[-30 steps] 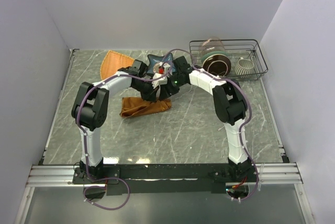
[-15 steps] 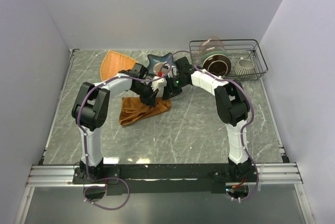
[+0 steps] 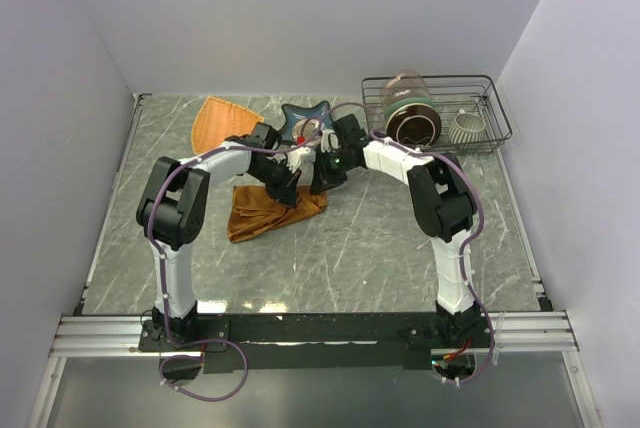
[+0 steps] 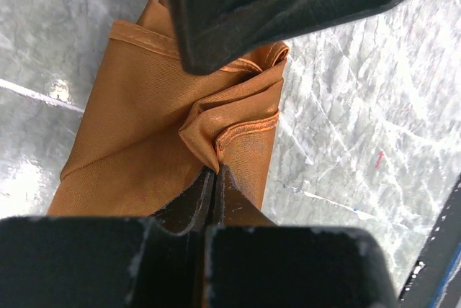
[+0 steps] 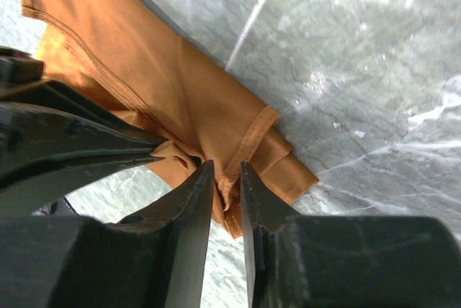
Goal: Fold the napkin into a case and place the utensils inside
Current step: Pass from the right arm to the left
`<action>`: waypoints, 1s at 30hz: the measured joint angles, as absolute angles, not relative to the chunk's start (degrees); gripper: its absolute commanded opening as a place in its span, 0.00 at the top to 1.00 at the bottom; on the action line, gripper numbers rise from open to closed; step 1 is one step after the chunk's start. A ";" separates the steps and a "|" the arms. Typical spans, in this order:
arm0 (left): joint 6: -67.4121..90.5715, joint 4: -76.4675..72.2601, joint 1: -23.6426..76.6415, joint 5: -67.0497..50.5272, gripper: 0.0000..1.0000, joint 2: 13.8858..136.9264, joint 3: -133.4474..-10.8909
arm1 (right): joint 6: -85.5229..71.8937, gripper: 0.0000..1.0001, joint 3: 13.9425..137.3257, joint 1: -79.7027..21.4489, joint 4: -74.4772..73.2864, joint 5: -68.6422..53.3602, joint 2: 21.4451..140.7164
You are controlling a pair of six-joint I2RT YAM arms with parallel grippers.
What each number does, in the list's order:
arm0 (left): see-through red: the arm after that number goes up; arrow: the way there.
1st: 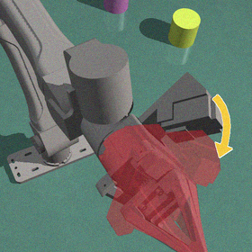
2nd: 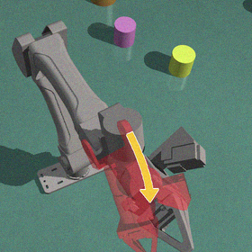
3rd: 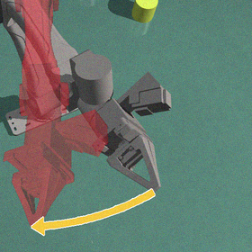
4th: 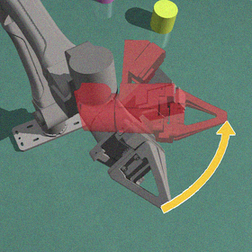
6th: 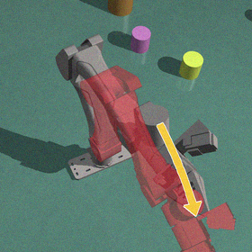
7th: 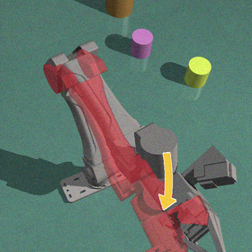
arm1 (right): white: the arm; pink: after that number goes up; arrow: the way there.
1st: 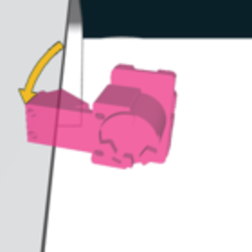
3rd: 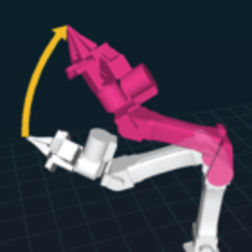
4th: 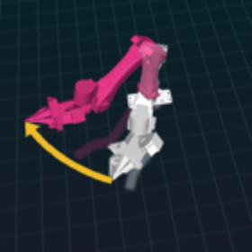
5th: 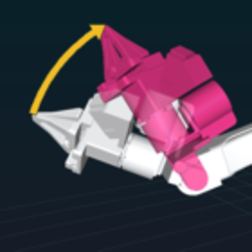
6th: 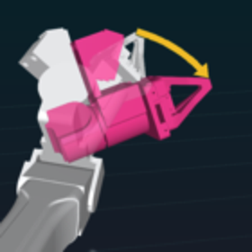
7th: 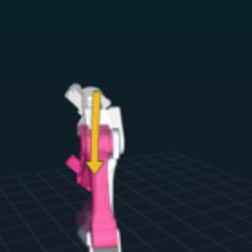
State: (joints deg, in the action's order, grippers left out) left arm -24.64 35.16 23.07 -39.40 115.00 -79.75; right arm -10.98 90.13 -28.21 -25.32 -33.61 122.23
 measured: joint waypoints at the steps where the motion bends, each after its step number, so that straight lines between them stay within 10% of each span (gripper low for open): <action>1: -24.16 35.05 22.90 -39.51 0.99 115.00 -79.59 | -11.33 0.76 89.25 -28.25 -24.60 -33.61 122.17; 30: -9.08 34.72 17.15 -48.21 0.99 119.15 -77.89 | -7.31 0.78 79.64 -34.83 -13.45 -25.06 112.64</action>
